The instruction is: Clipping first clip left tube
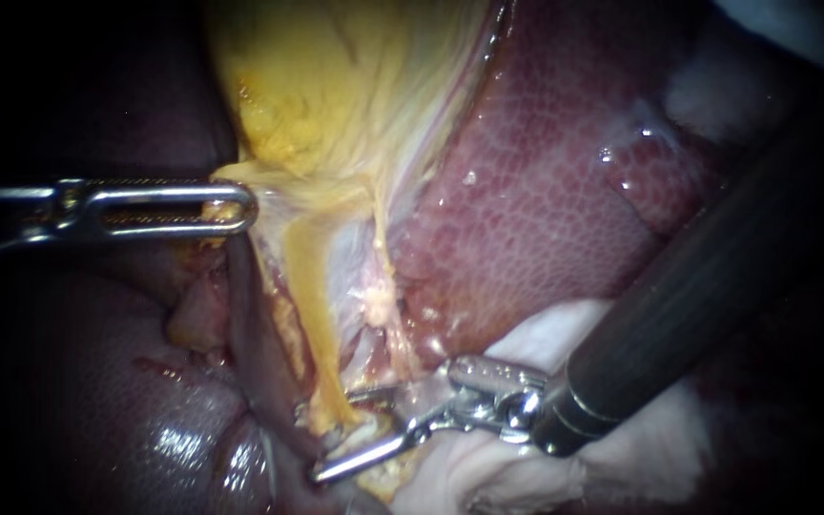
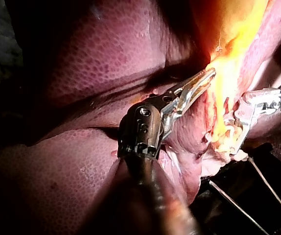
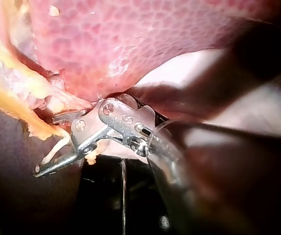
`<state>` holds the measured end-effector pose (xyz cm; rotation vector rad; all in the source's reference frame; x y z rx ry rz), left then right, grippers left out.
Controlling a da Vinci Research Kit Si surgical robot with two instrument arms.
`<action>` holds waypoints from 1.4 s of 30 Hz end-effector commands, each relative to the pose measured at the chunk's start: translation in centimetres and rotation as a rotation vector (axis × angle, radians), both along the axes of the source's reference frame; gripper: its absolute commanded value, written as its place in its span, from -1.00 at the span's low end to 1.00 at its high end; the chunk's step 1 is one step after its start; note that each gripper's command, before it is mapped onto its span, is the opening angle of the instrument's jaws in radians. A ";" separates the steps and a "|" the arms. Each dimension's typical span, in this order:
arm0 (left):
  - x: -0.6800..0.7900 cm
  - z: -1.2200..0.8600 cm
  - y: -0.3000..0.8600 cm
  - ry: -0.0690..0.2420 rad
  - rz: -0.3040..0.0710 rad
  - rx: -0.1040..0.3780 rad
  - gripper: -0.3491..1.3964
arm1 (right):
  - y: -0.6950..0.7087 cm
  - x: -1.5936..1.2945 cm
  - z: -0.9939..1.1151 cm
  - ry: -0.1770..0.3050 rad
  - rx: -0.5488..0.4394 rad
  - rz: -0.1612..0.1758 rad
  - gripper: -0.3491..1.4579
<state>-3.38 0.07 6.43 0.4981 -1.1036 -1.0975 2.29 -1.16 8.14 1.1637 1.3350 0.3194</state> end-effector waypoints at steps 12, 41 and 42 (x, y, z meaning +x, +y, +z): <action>-0.01 -0.02 -0.01 0.001 0.000 -0.001 -1.00 | 0.73 -0.18 -0.17 0.017 -0.003 0.149 -0.02; -0.01 -0.02 -0.01 0.001 0.000 -0.001 -1.00 | 0.10 -0.05 0.19 0.002 -0.024 0.017 -0.09; -0.01 -0.02 -0.01 0.001 0.000 -0.001 -1.00 | 0.10 -0.05 0.19 0.002 -0.023 0.017 -0.09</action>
